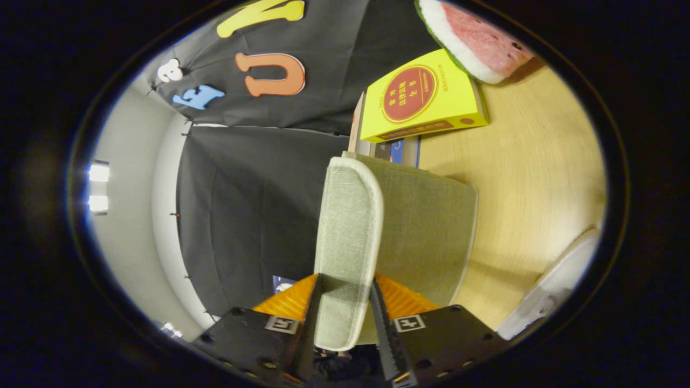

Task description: Open the storage box then place both shoes into the box .Put the left shoe in first, then the right shoe, with the right side of both shoes facing outward in a uniform manner.

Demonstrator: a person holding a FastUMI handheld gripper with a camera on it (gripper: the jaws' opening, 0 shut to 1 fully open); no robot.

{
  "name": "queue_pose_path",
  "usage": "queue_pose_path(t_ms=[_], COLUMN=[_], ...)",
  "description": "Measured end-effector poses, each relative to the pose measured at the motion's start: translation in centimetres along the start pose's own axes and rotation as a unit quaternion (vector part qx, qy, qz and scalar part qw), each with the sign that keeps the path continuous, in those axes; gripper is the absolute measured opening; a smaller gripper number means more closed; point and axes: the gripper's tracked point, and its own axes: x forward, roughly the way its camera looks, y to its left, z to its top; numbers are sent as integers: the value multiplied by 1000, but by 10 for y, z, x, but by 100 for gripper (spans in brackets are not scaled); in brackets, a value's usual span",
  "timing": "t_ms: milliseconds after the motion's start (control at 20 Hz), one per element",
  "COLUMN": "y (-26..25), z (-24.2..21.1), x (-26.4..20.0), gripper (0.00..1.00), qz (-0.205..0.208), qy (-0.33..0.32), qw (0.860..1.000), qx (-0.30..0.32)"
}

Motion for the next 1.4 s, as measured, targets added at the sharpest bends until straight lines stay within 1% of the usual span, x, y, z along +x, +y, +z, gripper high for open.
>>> queue_pose_path(t_ms=[100, 150, 200, 250, 300, 350, 450, 600, 750, 850, 900, 1000, 1100, 1200, 1400], y=[7, 10, 10, 11, 20, 24, 33, 61, 98, 125, 139, 160, 182, 196, 233], z=[-5, -3, -4, -11, -2, -3, -7, -14, -21, -24, -23, -17, -17, -13, -1], x=[-1, -3, -4, -20, -8, -11, -15, -20, -20, -13, -10, 3, 22, 45, 93], gripper=[28, 18, 18, 15, 9, 3, 3, 3, 3, 3, 3, 3, 3, 3, 3], qz=[-7, -4, -10, -10, -17, -28, -47, -50, -51, -51, -59, -86, -101, -125, -142], qy=[-3, 3, 5, 0, -10, -15, -22, -36, -46, -51, -53, -65, -60, -55, -53], qw=[1000, 1000, 1000, 1000, 1000, 999, 998, 998, 996, 995, 993, 990, 988, 985, 981], qx=[6, 2, -4, 0, -2, -7, -19, -29, -55, -73, -84, -96, -100, -109, -123])
